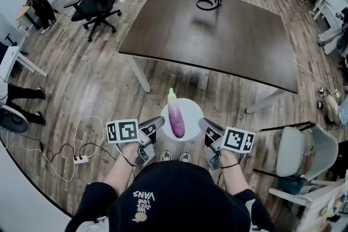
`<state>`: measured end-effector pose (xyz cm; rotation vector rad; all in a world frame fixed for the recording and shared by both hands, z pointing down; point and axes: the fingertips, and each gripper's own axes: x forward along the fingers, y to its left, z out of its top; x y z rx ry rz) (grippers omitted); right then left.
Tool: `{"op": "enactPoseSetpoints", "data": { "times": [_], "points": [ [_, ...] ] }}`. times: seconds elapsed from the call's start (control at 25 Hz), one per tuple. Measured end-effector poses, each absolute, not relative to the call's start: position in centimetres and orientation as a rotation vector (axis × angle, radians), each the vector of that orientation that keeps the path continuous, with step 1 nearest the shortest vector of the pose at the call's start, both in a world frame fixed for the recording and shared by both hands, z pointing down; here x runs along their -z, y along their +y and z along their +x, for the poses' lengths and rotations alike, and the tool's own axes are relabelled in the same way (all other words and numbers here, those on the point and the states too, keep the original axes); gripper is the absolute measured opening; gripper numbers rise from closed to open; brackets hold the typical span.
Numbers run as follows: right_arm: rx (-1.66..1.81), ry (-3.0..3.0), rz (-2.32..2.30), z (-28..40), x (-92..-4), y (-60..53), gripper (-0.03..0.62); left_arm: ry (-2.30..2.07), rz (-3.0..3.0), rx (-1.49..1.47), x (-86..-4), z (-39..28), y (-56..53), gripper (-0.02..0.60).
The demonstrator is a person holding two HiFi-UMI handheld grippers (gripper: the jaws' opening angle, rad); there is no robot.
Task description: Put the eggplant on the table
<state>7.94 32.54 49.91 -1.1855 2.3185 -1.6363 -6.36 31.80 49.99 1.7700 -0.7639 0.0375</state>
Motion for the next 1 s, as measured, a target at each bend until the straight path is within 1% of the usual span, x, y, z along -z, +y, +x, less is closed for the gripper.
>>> {"op": "enactPoseSetpoints", "data": {
  "times": [0.52, 1.0],
  "points": [
    [1.657, 2.315, -1.137, 8.6, -50.1, 32.6, 0.035, -0.78, 1.759, -0.027, -50.3, -5.7, 32.1, 0.034],
    [1.687, 2.345, -1.094, 11.3, -50.9, 30.5, 0.035, -0.807, 1.75, -0.009, -51.2, -3.0, 30.6, 0.034]
  ]
}}
